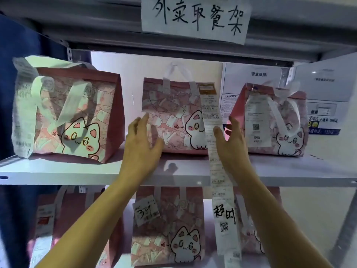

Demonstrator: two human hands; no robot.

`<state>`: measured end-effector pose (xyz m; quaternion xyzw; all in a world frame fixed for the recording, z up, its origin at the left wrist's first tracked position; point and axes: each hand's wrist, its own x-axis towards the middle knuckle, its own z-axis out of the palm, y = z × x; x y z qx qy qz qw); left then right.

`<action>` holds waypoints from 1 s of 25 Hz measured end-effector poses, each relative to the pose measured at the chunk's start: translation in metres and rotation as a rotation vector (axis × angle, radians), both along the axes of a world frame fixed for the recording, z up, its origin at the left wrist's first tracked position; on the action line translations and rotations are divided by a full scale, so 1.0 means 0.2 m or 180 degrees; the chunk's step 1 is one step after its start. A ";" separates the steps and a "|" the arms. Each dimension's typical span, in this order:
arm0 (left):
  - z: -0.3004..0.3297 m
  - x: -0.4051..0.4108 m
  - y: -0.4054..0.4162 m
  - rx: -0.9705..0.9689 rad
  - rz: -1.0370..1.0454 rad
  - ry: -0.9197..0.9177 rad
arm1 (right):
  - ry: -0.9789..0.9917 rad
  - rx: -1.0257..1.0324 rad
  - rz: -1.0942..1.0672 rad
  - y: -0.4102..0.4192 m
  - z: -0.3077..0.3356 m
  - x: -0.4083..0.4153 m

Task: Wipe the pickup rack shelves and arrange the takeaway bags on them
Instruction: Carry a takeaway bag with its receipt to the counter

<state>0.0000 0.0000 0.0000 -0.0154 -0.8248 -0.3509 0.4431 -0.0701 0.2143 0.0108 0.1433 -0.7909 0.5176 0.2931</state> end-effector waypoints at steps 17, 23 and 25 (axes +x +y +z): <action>0.01 0.02 0.07 0.1162 -0.0513 0.0153 | -0.0281 -0.1383 0.0755 0.05 0.03 0.02; -0.03 0.12 0.13 0.1272 -0.0948 0.0334 | -0.0079 -0.1199 0.0461 0.12 -0.02 0.20; -0.05 0.15 0.15 0.1307 -0.1097 0.0412 | 0.0002 -0.1124 0.0285 0.15 -0.03 0.27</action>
